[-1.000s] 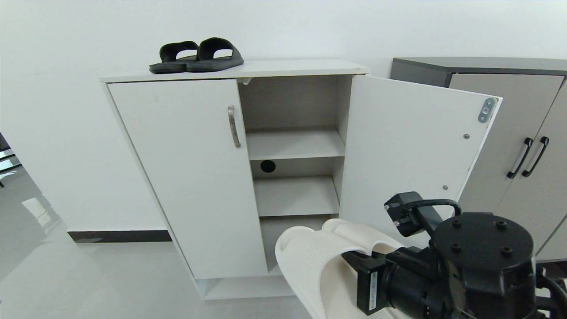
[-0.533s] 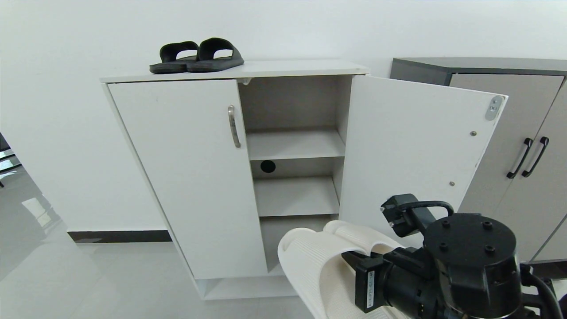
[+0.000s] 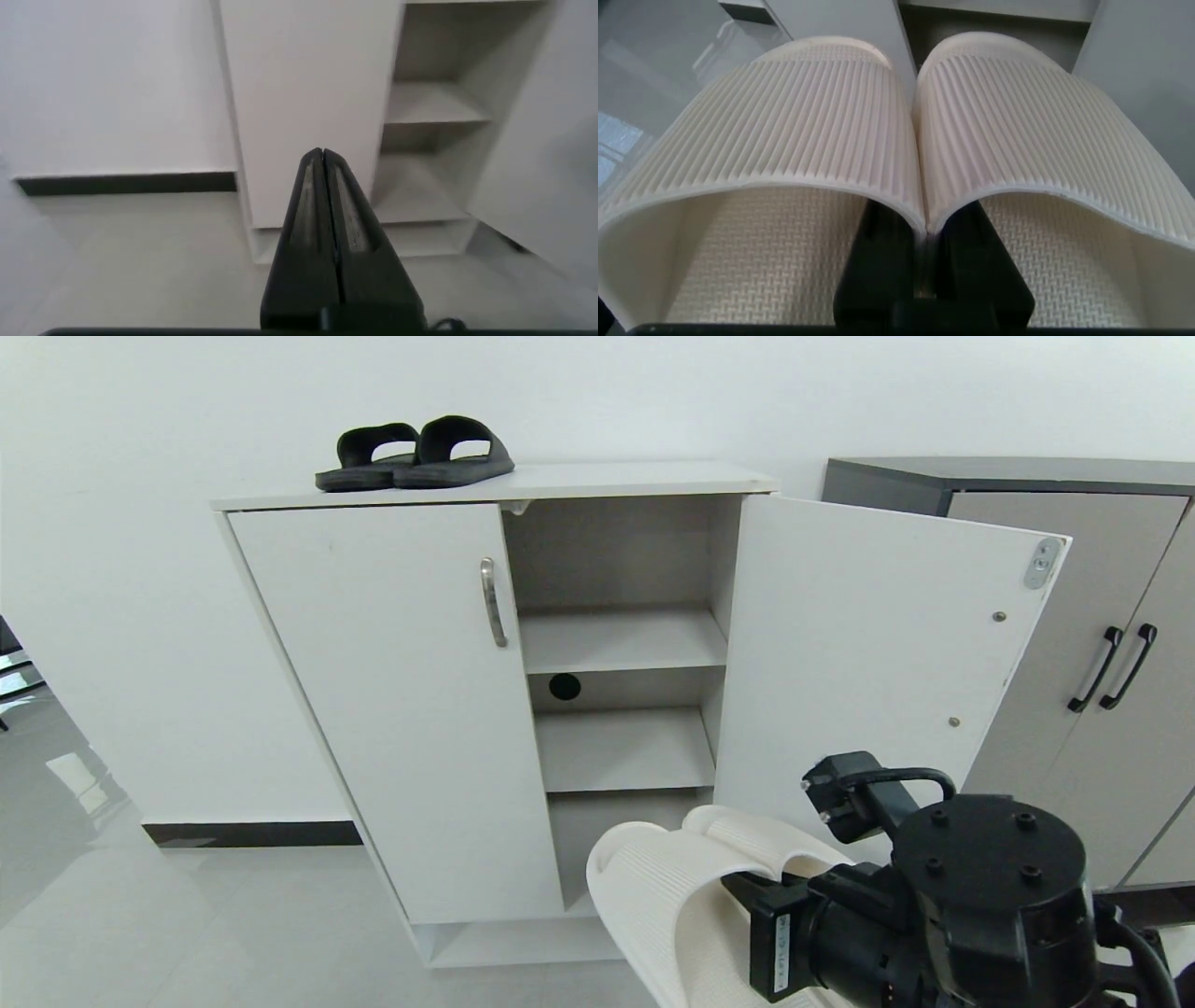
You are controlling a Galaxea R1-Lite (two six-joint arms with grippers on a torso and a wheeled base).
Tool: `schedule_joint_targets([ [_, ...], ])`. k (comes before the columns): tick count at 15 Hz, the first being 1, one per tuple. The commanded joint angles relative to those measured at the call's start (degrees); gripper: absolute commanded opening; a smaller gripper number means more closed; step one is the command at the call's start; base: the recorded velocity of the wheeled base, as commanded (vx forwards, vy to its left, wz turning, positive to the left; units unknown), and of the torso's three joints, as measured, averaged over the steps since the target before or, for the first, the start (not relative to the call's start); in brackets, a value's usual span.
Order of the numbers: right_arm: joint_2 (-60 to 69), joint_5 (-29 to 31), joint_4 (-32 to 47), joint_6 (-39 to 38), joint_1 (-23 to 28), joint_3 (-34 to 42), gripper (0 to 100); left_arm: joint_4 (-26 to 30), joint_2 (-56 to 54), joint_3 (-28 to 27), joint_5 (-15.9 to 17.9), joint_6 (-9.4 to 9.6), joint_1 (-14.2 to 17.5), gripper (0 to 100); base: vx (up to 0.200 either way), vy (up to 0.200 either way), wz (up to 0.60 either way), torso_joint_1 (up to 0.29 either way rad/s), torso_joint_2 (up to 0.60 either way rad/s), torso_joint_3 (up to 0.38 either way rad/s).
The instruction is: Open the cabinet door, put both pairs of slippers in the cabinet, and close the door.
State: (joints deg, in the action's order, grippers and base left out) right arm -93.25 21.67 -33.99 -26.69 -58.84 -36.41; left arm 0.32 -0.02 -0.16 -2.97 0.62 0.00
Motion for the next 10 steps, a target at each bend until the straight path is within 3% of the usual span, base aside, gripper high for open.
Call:
schedule_joint_targets([
  [1,0.43,0.03,-0.03,0.05,-0.04,0.11,0,-0.05,0.02,-0.02,5.70,-2.12,0.00,0,0.000,0.000,0.00,0.000,0.00,0.000],
  [4,1.49,0.03,-0.03,0.14,-0.13,0.55,0,-0.05,0.02,-0.02,6.14,-1.32,0.00,0,0.000,0.000,0.00,0.000,0.00,0.000],
  [6,1.49,-0.05,0.06,0.23,-0.22,0.82,0,-0.05,0.02,0.07,7.46,2.10,0.00,0,0.000,0.000,0.00,0.000,0.00,0.000],
  [9,-2.99,-0.32,-0.82,-0.03,-0.22,1.08,0,-0.05,0.02,0.07,7.63,1.58,0.00,0,0.000,0.000,0.00,0.000,0.00,0.000],
  [10,-6.25,-0.05,-4.16,-0.21,-0.22,1.17,0,-0.05,0.02,0.07,7.63,1.49,0.00,0,0.000,0.200,0.00,-0.002,0.00,0.002],
])
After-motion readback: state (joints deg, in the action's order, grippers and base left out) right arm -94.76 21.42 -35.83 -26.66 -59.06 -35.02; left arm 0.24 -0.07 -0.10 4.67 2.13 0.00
